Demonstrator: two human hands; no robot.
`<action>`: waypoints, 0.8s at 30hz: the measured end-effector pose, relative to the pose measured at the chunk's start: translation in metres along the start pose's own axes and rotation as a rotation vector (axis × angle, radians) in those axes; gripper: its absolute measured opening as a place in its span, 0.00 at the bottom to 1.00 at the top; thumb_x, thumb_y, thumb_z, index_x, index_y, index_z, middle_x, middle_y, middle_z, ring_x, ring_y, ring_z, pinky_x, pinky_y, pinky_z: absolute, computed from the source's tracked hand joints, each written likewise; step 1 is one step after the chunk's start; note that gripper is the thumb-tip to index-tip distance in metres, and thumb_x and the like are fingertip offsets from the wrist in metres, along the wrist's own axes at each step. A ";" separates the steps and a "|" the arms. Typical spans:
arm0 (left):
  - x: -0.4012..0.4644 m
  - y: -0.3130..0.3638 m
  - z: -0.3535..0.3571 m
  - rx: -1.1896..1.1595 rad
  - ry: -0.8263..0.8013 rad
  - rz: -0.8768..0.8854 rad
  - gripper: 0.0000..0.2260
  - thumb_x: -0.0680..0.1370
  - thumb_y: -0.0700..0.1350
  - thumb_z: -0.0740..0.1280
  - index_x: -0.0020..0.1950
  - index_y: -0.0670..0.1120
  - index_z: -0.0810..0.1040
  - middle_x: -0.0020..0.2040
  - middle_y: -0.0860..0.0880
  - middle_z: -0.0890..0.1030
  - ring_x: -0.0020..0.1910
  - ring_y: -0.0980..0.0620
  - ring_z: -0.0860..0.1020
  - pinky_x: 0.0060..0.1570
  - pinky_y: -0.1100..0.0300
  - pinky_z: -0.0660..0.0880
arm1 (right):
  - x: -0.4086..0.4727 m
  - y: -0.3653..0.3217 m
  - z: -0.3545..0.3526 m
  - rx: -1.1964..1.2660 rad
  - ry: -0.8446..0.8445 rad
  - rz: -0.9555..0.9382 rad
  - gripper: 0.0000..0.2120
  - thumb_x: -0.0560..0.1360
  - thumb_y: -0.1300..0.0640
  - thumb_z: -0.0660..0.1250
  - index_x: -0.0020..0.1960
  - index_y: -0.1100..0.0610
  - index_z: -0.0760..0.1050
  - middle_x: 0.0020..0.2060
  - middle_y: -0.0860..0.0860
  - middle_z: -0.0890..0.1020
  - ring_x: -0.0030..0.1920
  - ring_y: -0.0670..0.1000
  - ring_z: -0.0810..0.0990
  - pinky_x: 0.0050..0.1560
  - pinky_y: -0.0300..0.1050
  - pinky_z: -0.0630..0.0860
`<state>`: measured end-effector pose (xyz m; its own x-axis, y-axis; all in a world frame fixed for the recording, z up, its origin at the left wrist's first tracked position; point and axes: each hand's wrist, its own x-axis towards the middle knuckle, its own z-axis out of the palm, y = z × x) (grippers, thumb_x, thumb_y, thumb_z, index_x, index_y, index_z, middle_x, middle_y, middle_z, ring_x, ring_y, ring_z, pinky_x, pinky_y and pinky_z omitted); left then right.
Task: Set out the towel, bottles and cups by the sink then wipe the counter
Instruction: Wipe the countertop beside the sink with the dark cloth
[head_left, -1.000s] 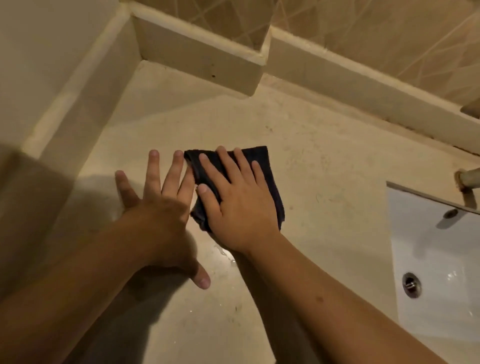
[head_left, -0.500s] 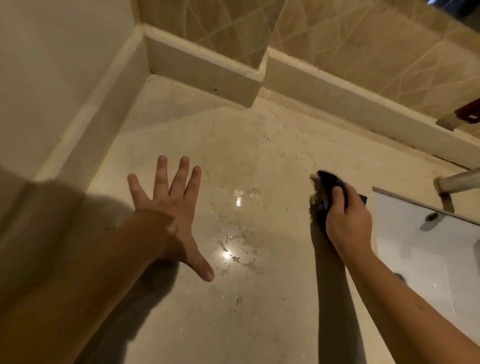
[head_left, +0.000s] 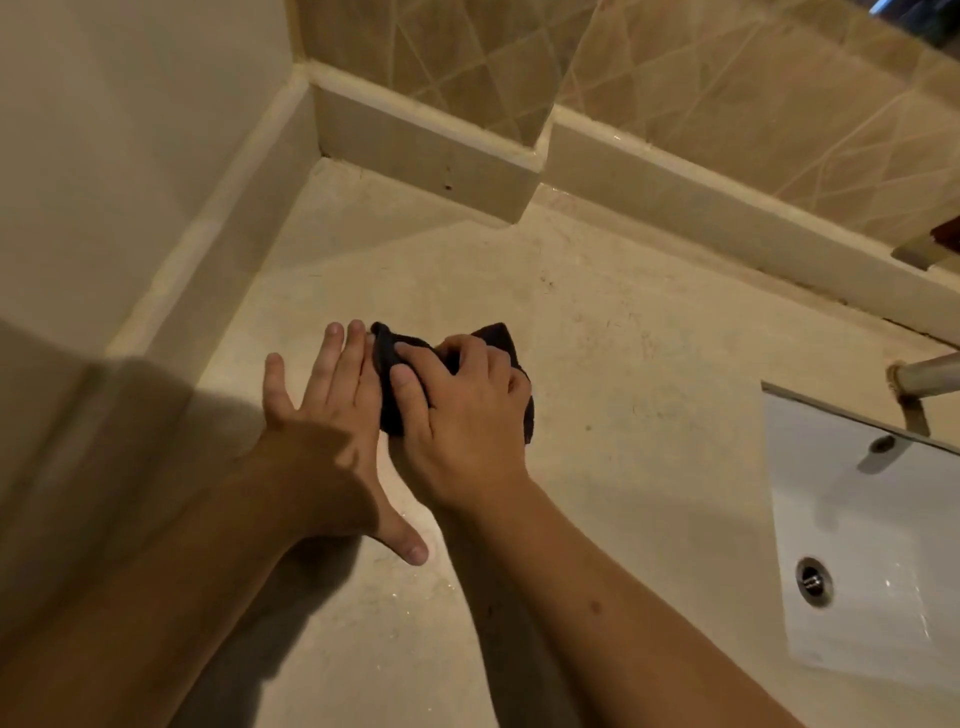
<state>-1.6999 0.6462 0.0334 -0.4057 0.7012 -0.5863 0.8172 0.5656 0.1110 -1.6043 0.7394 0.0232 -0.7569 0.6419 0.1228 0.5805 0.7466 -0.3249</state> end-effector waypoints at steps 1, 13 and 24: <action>0.001 0.000 0.000 0.013 0.003 -0.019 0.79 0.34 0.86 0.52 0.63 0.42 0.12 0.65 0.43 0.13 0.68 0.43 0.16 0.69 0.31 0.30 | 0.000 0.004 0.001 -0.030 0.015 -0.005 0.17 0.82 0.42 0.56 0.64 0.44 0.77 0.57 0.50 0.76 0.56 0.54 0.70 0.56 0.56 0.66; 0.001 -0.003 0.006 -0.020 0.082 0.024 0.81 0.31 0.87 0.51 0.67 0.46 0.14 0.67 0.49 0.13 0.68 0.49 0.17 0.70 0.34 0.30 | -0.018 0.203 -0.072 -0.188 0.057 0.492 0.14 0.81 0.44 0.60 0.60 0.52 0.76 0.53 0.61 0.74 0.53 0.65 0.72 0.49 0.60 0.71; -0.032 0.003 0.013 -0.033 0.014 0.030 0.73 0.35 0.87 0.51 0.61 0.56 0.11 0.67 0.50 0.13 0.69 0.41 0.18 0.67 0.28 0.33 | -0.044 0.137 -0.107 0.214 0.286 0.471 0.12 0.82 0.51 0.63 0.64 0.52 0.76 0.57 0.57 0.73 0.46 0.37 0.68 0.53 0.28 0.64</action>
<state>-1.6793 0.6198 0.0415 -0.3868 0.7240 -0.5712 0.8154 0.5578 0.1550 -1.4590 0.8322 0.0737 -0.3044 0.9394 0.1575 0.7386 0.3372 -0.5837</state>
